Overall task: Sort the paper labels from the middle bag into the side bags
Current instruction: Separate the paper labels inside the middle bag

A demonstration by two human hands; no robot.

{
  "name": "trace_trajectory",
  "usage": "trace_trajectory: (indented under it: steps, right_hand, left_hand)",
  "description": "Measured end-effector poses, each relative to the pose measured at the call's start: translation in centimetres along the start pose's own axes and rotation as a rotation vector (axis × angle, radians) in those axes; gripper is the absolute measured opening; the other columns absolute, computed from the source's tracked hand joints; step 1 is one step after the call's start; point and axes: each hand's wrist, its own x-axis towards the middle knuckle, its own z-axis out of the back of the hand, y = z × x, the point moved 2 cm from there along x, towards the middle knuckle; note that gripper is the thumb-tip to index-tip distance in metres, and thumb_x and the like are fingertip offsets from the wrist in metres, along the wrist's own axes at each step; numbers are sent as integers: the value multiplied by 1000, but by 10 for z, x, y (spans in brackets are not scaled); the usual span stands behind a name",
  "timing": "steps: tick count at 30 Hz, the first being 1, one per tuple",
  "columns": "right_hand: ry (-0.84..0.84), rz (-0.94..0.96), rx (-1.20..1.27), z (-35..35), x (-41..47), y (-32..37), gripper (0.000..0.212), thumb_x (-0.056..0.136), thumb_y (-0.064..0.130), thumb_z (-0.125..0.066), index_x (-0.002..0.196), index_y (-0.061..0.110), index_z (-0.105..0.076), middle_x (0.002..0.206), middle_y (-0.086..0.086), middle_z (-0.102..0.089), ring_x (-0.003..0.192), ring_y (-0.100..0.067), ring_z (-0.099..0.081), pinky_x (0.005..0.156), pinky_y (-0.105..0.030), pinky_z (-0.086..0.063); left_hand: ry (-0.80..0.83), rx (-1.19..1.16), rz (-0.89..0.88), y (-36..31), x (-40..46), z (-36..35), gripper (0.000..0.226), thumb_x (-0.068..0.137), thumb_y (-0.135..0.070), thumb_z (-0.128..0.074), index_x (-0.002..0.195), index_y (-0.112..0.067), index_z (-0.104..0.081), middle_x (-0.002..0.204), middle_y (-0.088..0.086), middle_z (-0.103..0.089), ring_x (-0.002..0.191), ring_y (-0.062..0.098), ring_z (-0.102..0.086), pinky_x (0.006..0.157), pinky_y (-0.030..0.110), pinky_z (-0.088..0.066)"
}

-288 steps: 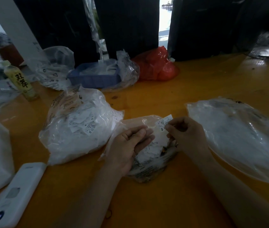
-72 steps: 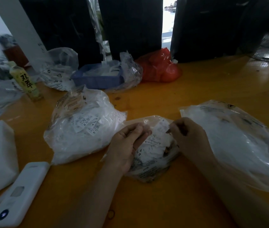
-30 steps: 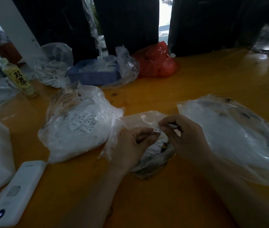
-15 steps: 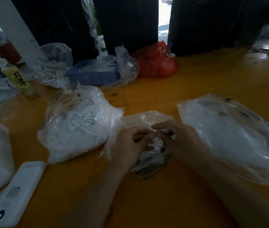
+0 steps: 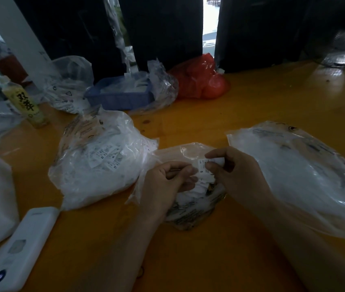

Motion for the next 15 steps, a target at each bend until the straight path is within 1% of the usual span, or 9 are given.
trace_trajectory:
  steps: [2,4,6,8,10,12,13,15]
  right_hand:
    - [24,-2,20,1,0,1,19,93,26,-71,101,41,-63,89,20,-66,80,3,-65,66,-11,-51]
    - [49,6,14,-1,-1,2,21,92,26,-72,99,43,-62,86,18,-67,79,0,-66,66,-14,-53]
    - [56,7,5,-3,-1,2,24,92,25,-72,98,45,-60,85,20,-65,79,2,-66,65,-11,-51]
    - [68,6,-4,-4,0,2,21,92,25,-71,101,41,-62,88,21,-65,81,4,-65,66,-10,-51]
    - [89,9,-18,-6,-1,0,18,93,26,-70,104,37,-64,88,24,-64,83,6,-64,66,-10,-51]
    - [108,26,-34,-7,-2,-1,16,93,26,-69,107,35,-67,86,30,-61,82,8,-61,65,-8,-48]
    - [113,37,-52,-7,-2,-1,17,94,26,-69,108,34,-68,88,31,-60,85,9,-60,67,-7,-47]
    - [124,53,-68,-7,-1,0,21,95,26,-67,115,33,-69,97,28,-59,90,10,-58,73,-8,-47]
  left_hand:
    - [1,-21,16,0,0,0,28,87,-31,-80,108,-13,-76,94,6,-82,87,24,-80,73,26,-63]
    - [-2,6,21,1,1,1,26,87,-31,-80,107,-16,-76,90,6,-82,85,23,-80,73,26,-64]
    - [-1,32,20,3,1,1,18,91,-28,-79,106,-18,-77,89,6,-82,84,23,-80,75,29,-65]
    - [3,41,19,3,1,1,16,92,-27,-79,105,-20,-78,89,5,-82,83,22,-80,76,30,-65]
    - [13,48,12,1,0,1,17,90,-29,-80,105,-22,-78,89,4,-82,82,22,-80,75,27,-64]
    - [32,44,9,0,-2,-1,22,86,-34,-81,105,-22,-78,90,3,-82,82,21,-80,74,25,-64]
    - [41,42,9,-1,-2,-1,25,84,-37,-80,105,-22,-78,90,2,-82,82,21,-80,73,25,-64]
    - [46,49,6,-1,-3,-1,25,83,-38,-80,104,-23,-78,90,1,-82,81,20,-80,72,26,-64]
